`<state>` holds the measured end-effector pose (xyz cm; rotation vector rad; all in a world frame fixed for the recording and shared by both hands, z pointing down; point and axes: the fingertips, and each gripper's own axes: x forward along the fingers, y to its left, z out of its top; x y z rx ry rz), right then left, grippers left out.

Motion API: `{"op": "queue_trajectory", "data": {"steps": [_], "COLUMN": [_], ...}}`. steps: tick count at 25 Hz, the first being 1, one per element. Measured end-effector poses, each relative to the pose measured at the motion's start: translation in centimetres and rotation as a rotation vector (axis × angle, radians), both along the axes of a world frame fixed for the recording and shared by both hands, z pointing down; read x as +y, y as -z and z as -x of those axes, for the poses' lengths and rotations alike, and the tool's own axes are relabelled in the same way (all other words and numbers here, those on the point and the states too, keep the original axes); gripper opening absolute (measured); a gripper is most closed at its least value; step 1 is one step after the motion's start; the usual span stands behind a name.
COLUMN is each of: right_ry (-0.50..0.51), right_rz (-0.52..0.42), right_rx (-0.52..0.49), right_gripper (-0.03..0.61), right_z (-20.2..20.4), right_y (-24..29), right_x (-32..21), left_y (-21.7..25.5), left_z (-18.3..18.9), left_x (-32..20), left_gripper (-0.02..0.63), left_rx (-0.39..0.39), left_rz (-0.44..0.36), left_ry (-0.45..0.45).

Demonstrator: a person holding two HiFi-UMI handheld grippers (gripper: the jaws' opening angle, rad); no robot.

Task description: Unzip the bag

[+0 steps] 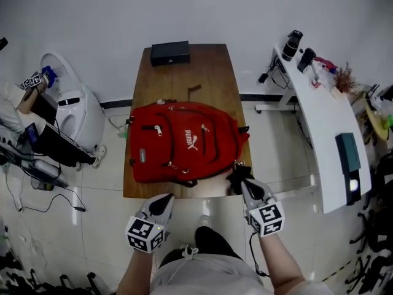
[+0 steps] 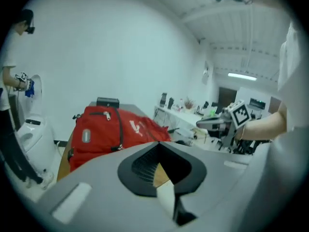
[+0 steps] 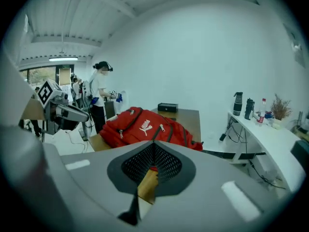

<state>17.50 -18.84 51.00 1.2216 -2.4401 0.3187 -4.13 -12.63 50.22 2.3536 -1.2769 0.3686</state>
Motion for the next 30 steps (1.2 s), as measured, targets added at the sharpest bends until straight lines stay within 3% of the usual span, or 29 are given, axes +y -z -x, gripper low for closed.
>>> {"op": "queue_trajectory", "data": {"steps": [3,6,14,18,23,30], "right_ry": [0.023,0.041,0.058,0.128,0.189,0.183], "right_rz": [-0.037,-0.050,-0.098,-0.211,-0.274,-0.248], "right_rx": [-0.043,-0.054,-0.100,-0.063,-0.046,-0.107], "right_gripper": [0.008,0.008,0.008,0.008,0.008,0.008], "right_z": [1.9,3.9,8.0,9.1,10.0,8.3], "right_y": [1.9,2.7,4.2,6.8,8.6,9.0], "right_x": [4.1,9.0,22.4,27.5,31.4,34.5], "left_y": [4.1,6.0,7.7,9.2,10.7,11.5], "left_z": [0.3,0.9,3.0,3.1,2.3,0.5], "left_x": [3.3,7.8,19.7,23.9,27.4,30.5], "left_gripper": [0.008,0.008,0.008,0.008,0.008,0.008], "left_rx": [0.079,0.095,0.117,0.106,0.089,0.049], "left_rz": [-0.143,-0.216,-0.287,-0.342,-0.387,-0.422], "left_ry": [-0.026,-0.061,-0.104,-0.078,-0.081,-0.022]}}
